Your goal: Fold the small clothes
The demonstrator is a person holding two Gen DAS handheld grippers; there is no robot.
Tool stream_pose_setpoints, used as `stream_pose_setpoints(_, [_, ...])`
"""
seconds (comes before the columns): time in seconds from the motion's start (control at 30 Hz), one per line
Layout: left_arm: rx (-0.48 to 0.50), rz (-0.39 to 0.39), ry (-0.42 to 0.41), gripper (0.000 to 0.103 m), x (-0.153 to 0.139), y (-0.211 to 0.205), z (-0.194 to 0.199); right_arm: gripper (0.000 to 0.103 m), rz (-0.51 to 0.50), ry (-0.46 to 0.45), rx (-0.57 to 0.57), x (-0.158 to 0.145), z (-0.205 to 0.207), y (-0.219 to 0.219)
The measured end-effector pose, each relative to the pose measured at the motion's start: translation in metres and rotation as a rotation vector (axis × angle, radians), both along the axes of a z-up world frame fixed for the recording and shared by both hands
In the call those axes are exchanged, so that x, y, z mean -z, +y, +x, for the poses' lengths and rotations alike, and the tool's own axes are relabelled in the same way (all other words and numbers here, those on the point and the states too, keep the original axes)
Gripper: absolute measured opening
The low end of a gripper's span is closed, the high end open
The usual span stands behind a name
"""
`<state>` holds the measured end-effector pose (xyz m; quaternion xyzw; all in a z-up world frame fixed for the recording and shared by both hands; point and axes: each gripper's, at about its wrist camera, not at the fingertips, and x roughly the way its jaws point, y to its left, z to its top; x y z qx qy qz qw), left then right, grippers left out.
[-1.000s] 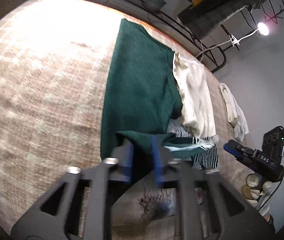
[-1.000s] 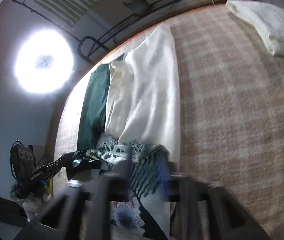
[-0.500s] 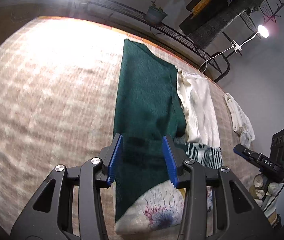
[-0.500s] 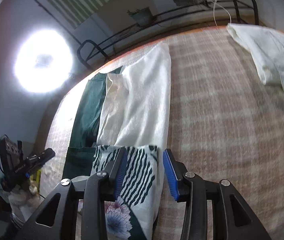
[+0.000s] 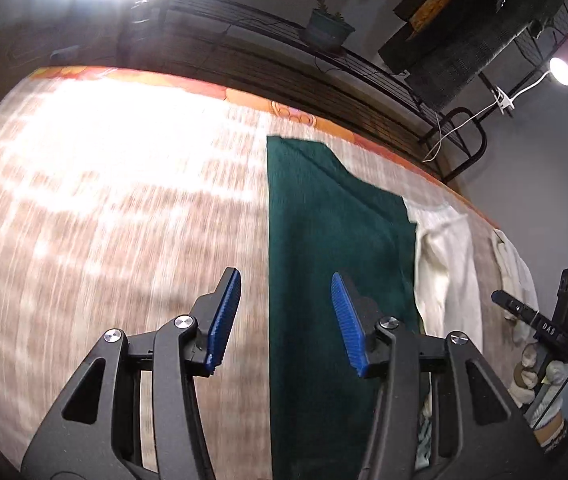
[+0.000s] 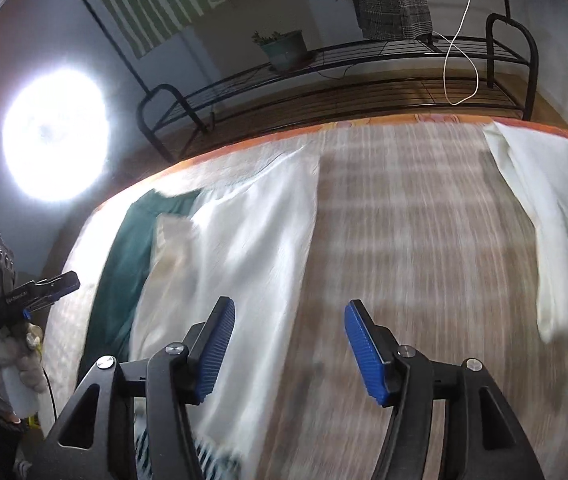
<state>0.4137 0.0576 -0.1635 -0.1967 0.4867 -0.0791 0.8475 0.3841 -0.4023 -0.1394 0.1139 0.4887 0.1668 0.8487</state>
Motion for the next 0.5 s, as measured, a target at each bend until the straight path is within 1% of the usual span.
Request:
stream_pose_setpoints(0.13, [0.037,0.031,0.009,0.048,0.014,-0.011,0.042,0.058,0.050,0.006,0.040,0.012,0.044,-0.007])
stream_pose_setpoints(0.2, [0.037,0.046,0.008,0.048,0.019,-0.015,0.057,0.056,0.058,0.010,0.059,0.018,0.064,-0.010])
stream_pose_setpoints(0.3, [0.037,0.053,0.001,0.048,0.024,-0.021,0.074,0.053,0.059,0.002,0.066,0.025,0.091,-0.007])
stream_pose_setpoints(0.4, [0.040,0.057,-0.023,0.048,0.025,-0.029,0.087,0.052,0.058,-0.010,0.056,0.025,0.108,0.000])
stream_pose_setpoints(0.43, [0.046,0.056,-0.027,0.048,0.025,-0.032,0.090,0.050,0.062,-0.011,0.043,0.025,0.112,0.004])
stream_pose_setpoints(0.5, [0.062,0.072,-0.044,0.047,0.025,-0.039,0.094,0.036,0.071,-0.012,0.006,0.024,0.119,0.014])
